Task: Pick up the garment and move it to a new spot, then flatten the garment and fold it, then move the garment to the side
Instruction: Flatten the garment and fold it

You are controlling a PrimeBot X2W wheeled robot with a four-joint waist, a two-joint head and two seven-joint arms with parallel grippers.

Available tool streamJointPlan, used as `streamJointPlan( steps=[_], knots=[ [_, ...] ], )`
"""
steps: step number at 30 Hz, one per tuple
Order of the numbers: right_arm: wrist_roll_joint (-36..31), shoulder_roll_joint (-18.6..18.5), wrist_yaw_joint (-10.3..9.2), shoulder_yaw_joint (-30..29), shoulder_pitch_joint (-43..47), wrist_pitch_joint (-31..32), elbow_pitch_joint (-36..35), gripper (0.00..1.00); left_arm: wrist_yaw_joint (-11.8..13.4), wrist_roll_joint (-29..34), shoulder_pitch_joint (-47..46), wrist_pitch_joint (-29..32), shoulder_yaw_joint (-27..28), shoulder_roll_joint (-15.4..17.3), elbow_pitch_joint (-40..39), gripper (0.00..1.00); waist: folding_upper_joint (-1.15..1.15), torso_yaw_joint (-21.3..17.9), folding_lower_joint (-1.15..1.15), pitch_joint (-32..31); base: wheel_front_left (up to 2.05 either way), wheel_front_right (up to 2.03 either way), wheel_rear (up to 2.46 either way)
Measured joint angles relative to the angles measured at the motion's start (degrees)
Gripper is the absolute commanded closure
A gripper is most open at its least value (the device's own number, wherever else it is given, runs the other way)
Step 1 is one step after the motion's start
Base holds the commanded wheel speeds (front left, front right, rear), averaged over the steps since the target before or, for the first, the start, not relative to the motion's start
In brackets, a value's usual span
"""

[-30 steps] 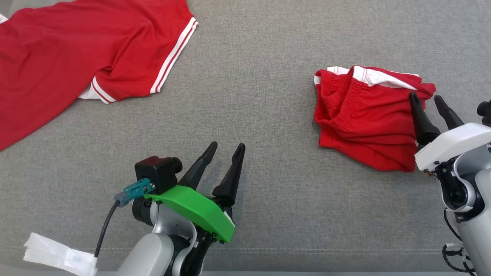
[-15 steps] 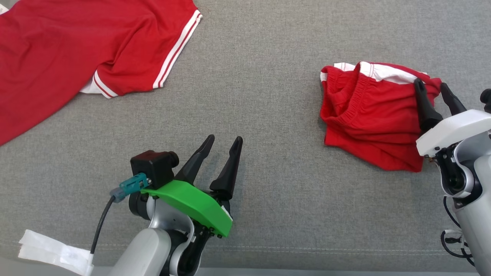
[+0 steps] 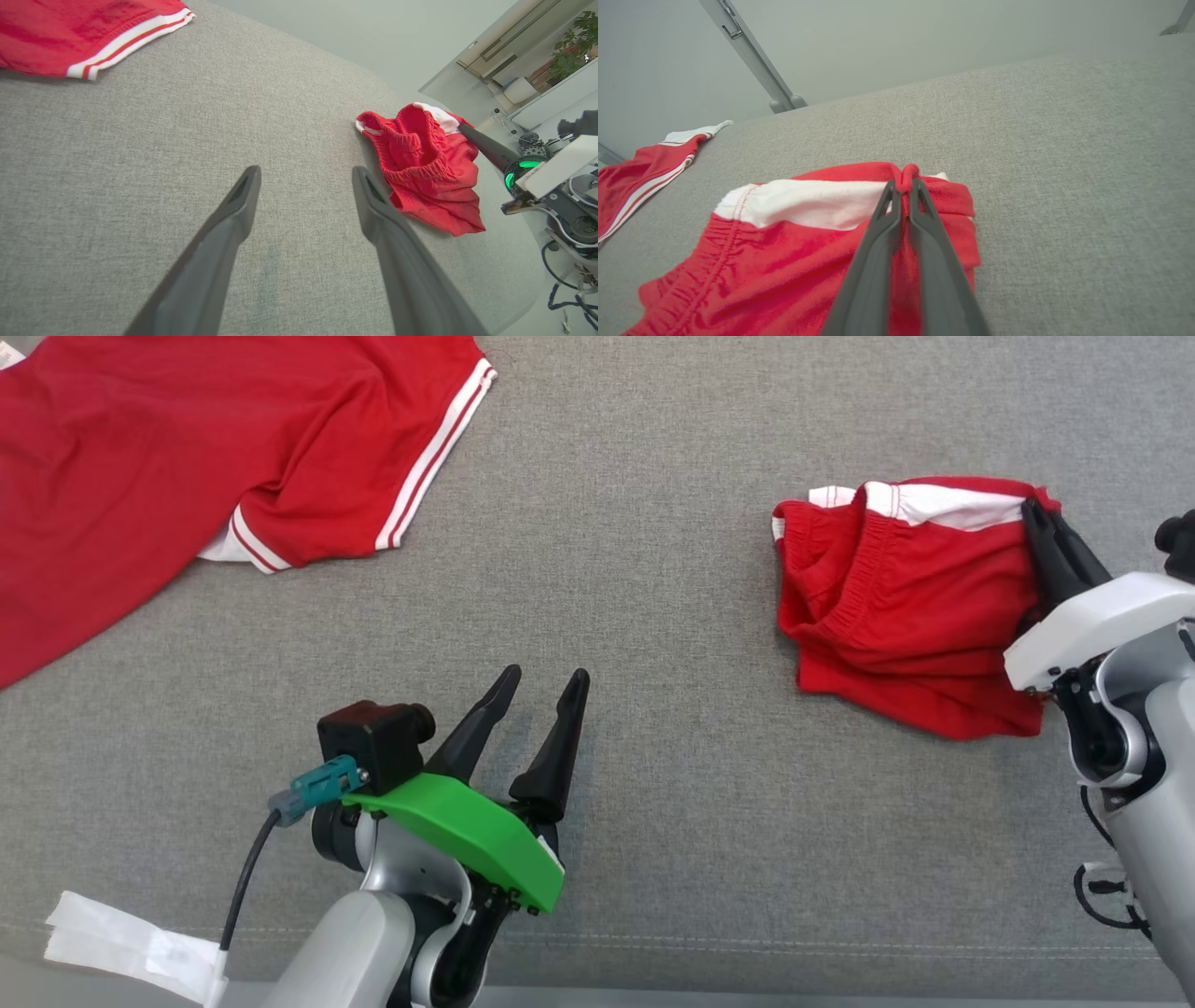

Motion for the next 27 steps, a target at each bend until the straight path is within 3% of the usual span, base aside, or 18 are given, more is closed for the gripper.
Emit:
streamJointPlan(
  steps=[8, 16, 17, 18, 19, 22, 27],
  knots=[
    [-6.0, -5.4, 0.78, 2.9, -3.9, 1.2, 1.8, 1.00, 0.0, 0.0, -1.1, 0.1, -1.2, -0.1, 0.6, 0.00, 0.00, 1.6, 0.00, -0.1, 0.00, 0.00, 0.00],
    [-6.1, -4.8, 3.24, 6.1, -8.1, 5.8, 2.6, 0.97, 0.0, -0.1, -1.1, 0.0, -1.1, -0.2, 1.1, 0.00, 0.00, 4.0, 0.00, 0.0, 0.00, 0.00, 0.00],
    [-6.1, -4.5, 3.31, 7.2, -8.1, 7.4, 3.7, 0.73, 0.0, -0.1, -1.1, 0.0, -1.0, -0.2, 1.1, 0.00, 0.00, 4.3, 0.00, 0.0, 0.00, 0.00, 0.00],
    [-6.3, -4.5, 3.32, 8.2, -8.0, 8.6, 4.8, 0.41, 0.0, -0.1, -1.1, 0.0, -1.1, -0.2, 1.2, 0.00, 0.00, 4.5, 0.00, 0.0, 0.00, 0.00, 0.00],
    [-7.1, -4.7, 3.30, 8.9, -7.9, 9.3, 5.8, 0.00, 0.0, -0.1, -1.1, 0.0, -1.2, -0.3, 1.3, 0.00, 0.00, 4.7, 0.00, 0.0, 0.00, 0.00, 0.00],
    [-8.1, -5.3, 3.25, 9.0, -7.8, 9.7, 7.2, 0.00, 0.0, -0.1, -1.1, -0.4, -0.9, -0.4, 1.6, 0.00, 0.00, 5.2, 0.00, -0.2, 0.00, 0.00, 0.00],
    [-8.1, -3.0, 3.25, 8.5, -7.9, 7.1, 6.2, 0.00, 0.0, -0.1, -1.1, -1.3, 0.4, -0.4, 2.1, 0.00, 0.00, 5.2, 0.00, -1.1, 0.00, 0.00, 0.00]
  ],
)
